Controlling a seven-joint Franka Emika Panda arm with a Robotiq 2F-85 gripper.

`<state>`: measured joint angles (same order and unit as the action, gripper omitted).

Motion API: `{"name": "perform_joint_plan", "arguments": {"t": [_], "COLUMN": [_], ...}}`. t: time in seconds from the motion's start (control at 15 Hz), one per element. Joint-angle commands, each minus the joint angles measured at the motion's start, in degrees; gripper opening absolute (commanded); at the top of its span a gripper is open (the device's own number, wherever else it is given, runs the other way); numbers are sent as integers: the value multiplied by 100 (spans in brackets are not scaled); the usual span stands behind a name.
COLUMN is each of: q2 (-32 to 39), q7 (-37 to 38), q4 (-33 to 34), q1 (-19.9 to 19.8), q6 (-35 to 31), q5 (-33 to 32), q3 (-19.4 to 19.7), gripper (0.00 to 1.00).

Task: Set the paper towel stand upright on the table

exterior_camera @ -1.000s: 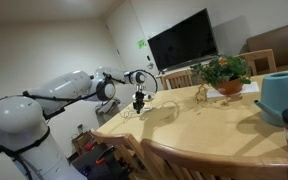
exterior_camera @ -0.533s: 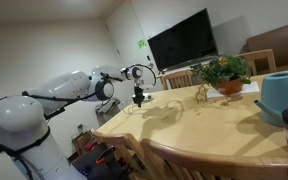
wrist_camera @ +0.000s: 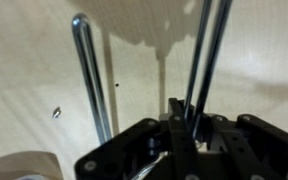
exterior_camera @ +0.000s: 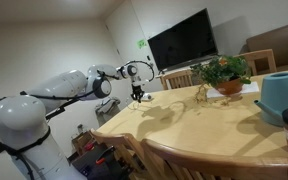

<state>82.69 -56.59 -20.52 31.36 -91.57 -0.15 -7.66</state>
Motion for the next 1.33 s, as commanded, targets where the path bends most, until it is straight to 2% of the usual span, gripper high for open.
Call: {"name": "perform_joint_plan", "arguments": {"t": [0.0, 0.8, 1.07, 1.27], "q2": [-205, -140, -214, -324], "q7": [638, 1269, 1425, 1163], "q4": [-103, -52, -118, -208], "q1": [16, -663, -749, -727], "q6": [62, -301, -90, 340], "q5": [-80, 329, 430, 484], "q3": [54, -302, -377, -510], "gripper": [1, 1, 1, 1]}}
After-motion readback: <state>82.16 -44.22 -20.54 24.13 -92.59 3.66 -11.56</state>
